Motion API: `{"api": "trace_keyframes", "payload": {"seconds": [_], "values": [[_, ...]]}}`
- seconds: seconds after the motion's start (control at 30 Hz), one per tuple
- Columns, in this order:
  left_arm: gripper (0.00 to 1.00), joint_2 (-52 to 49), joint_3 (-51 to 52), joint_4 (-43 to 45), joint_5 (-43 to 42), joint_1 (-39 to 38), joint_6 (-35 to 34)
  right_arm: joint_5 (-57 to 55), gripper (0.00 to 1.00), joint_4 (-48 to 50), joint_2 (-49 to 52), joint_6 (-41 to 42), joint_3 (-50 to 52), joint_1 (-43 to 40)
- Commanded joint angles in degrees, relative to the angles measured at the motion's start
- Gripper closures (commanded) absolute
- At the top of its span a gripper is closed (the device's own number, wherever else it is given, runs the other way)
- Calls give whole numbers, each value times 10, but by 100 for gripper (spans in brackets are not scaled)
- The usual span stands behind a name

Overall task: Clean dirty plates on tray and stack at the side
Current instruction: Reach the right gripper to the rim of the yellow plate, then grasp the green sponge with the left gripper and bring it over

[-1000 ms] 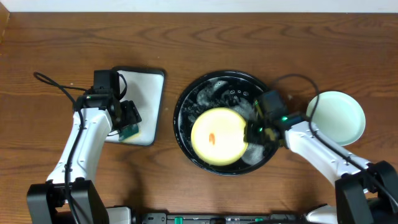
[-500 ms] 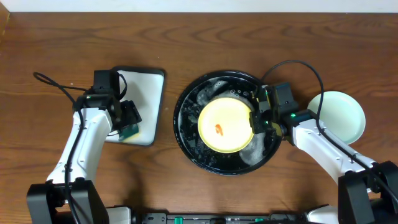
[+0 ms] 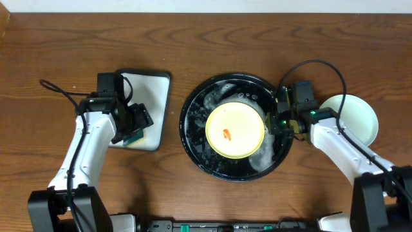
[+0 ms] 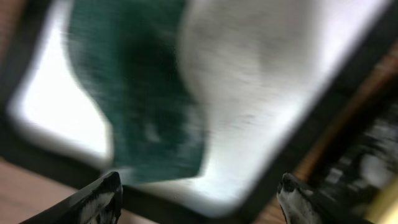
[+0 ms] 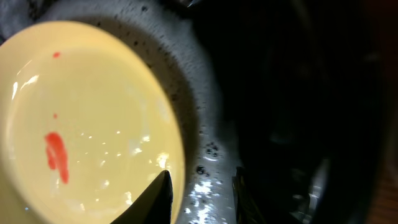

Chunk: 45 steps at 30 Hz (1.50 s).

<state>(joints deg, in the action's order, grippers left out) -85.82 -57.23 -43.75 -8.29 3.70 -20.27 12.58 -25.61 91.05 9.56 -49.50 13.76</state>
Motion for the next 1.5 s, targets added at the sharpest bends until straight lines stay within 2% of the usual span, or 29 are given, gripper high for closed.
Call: {"api": "trace_keyframes", "payload": {"seconds": [0.0, 0.13, 0.3, 0.43, 0.7, 0.9, 1.0, 1.1, 1.2, 1.37, 1.47], "values": [[19, -2, -1, 1, -61, 1, -17, 40, 70, 5, 32, -7, -9, 8], [19, -2, -1, -1, -61, 1, -17, 44, 71, 29, 60, -11, -9, 16], [19, -2, -1, -7, -58, 1, -12, 42, 76, 63, 92, -15, -9, 16], [19, -2, -1, -7, -18, 1, -12, 29, 99, 71, 109, -11, -9, 16], [19, -3, 9, 7, 95, 1, -12, -52, 99, 23, 97, 91, -10, 16], [20, -10, 75, 94, 150, 2, -13, -57, 99, 15, 95, 93, -10, 16], [36, -19, 97, 143, 150, 1, -14, -57, 99, 16, 95, 93, -10, 16], [56, -30, 108, 175, 148, 1, -15, -57, 99, 16, 95, 93, -10, 16], [62, -57, 116, 200, 130, 1, -15, -54, 99, 16, 95, 93, -10, 16], [74, -128, 125, 247, 56, 1, -14, -54, 99, 16, 95, 93, -10, 16], [92, -151, 125, 252, 43, 1, -14, -42, 99, 16, 95, 93, -10, 16]]}}
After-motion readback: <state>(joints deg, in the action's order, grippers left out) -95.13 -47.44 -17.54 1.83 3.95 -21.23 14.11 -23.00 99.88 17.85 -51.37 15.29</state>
